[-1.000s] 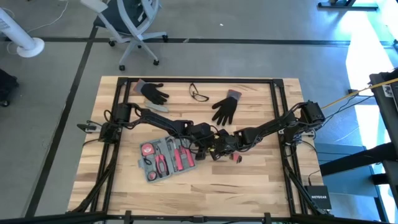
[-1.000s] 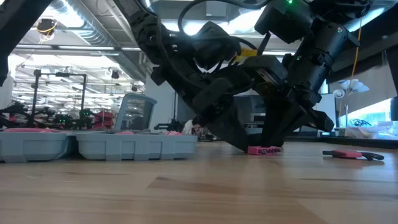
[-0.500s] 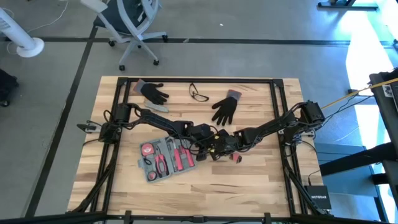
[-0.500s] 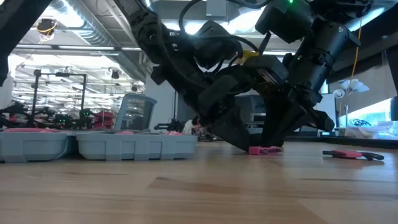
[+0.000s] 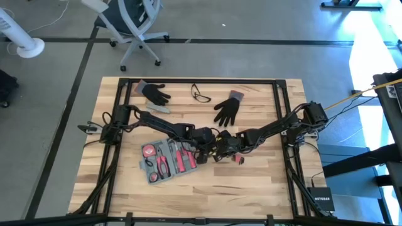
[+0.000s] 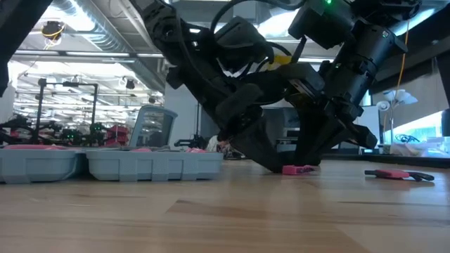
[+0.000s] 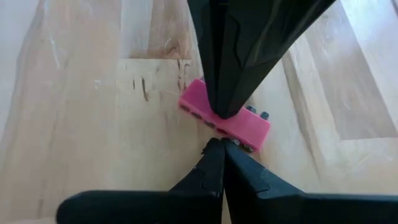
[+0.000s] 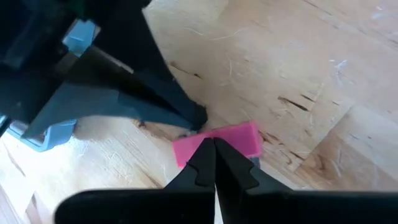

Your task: Prefit tool cases

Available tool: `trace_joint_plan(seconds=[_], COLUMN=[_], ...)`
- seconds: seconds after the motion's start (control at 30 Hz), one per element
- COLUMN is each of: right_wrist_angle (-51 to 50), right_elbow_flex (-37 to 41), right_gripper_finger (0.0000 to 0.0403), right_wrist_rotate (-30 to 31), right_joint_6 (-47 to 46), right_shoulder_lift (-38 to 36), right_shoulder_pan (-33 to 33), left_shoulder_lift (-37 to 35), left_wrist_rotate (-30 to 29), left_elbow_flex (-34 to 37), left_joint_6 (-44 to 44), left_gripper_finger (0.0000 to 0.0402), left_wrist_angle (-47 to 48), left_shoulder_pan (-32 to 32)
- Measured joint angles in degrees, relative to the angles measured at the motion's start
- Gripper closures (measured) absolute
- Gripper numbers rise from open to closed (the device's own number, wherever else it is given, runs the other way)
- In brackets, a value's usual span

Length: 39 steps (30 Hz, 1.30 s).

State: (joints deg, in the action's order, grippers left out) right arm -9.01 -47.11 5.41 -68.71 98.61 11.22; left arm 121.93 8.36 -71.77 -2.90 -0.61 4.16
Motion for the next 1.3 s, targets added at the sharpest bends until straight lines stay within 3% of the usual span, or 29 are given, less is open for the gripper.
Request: trace_joint_plan(seconds=[0.33,0.73,1.07,1.3], right_wrist_angle=[-0.05,-1.06,1.59,2.52], right_elbow_flex=[0.02,0.2,0.08,0.04], right_gripper_finger=[0.0403,0.0403,0.0403,0.0403], right_wrist_rotate=[0.0,-0.6,-3.14,-1.49], right_joint_6=[-0.26,1.34,1.71,2.11], right_shoulder_lift=[0.0,-3.67,-0.55,0.01], right_shoulder_pan=[0.0,-0.11,0.0,-0.5], left_shoulder_lift=[0.09,-2.33,-2.36,-2.36], left_wrist_rotate=[-0.56,-2.95,-3.78,-3.76], left_elbow_flex=[0.11,0.11,0.14,0.17], left_joint_6=[-8.52,-3.3,-2.92,-3.15], left_gripper_finger=[0.0402,0.0401,0.0401,0.0401], left_wrist_angle=[-2.69,3.6,2.5,2.23], left_shoulder_pan=[0.87,-2.28,-0.35,-0.35])
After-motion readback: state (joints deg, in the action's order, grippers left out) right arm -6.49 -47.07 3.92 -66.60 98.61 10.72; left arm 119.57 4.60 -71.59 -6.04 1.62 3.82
